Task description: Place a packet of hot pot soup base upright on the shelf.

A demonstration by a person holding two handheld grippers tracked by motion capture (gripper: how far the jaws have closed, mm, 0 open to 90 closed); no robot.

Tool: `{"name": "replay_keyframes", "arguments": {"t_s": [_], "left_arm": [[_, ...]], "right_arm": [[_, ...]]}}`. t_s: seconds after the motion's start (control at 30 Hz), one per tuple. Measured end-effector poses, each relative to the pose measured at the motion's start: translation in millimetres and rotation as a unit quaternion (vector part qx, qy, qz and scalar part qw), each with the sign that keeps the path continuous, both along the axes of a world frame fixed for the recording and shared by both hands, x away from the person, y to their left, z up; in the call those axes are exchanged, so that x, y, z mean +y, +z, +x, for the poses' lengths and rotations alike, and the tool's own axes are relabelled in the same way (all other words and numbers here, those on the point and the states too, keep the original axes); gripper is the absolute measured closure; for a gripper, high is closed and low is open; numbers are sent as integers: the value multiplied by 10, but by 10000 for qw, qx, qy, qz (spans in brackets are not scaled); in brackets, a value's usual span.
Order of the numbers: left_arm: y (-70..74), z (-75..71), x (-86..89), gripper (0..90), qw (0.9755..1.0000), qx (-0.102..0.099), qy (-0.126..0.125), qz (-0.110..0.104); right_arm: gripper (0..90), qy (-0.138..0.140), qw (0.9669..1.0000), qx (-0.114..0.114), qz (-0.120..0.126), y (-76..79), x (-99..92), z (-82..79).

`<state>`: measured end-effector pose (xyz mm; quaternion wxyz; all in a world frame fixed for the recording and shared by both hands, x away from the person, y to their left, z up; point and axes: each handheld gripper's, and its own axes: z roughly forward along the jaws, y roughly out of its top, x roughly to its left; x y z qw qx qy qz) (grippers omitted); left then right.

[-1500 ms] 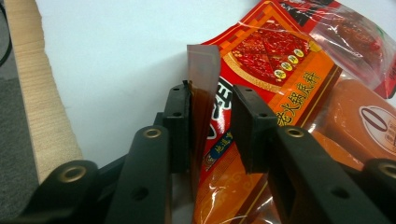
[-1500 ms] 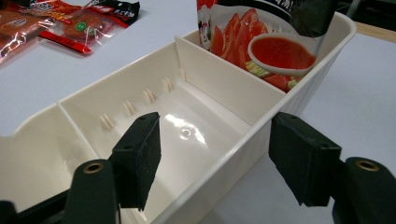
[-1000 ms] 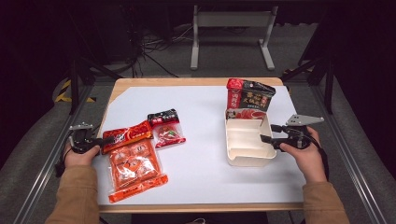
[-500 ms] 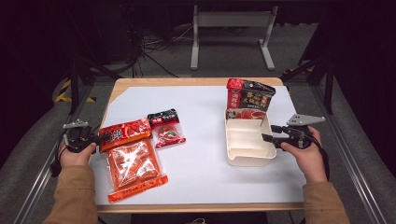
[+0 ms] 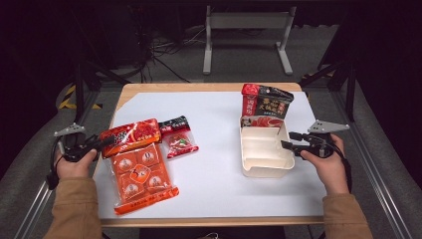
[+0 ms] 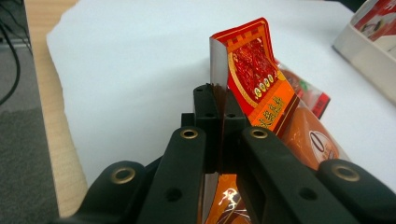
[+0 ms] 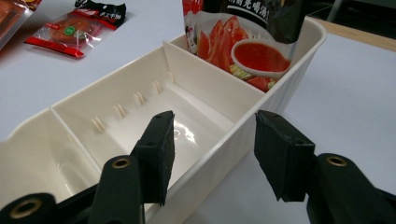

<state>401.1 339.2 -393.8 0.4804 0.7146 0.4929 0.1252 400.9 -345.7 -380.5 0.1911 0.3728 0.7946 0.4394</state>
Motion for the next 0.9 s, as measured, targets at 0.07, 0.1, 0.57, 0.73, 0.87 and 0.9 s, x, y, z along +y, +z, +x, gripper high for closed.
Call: {"name": "replay_keyframes", "arguments": {"t_s": [0.07, 0.1, 0.57, 0.73, 0.87, 0.9], "left_arm": [[56, -26, -18, 900, 10000, -69, -22, -12], [87, -39, -30, 900, 10000, -84, -8, -36], [486, -224, -187, 900, 9987, -476, -193, -35], [626, -309, -269, 900, 9971, -691, -329, -32], [766, -415, -361, 900, 9948, -897, -475, -16], [850, -485, -433, 900, 9930, -1046, -546, 84]], "right_arm": [[481, -29, 10000, -41, 7, 19, -13, -12], [481, -42, 10000, -48, 13, 25, -16, -16], [548, -117, 9999, -93, 79, 71, -43, -63], [594, -69, 9997, -77, 231, 105, -4, -92], [598, -23, 9996, -64, 265, 126, 16, -103], [592, 0, 9996, -58, 261, 142, 27, -110]]}}
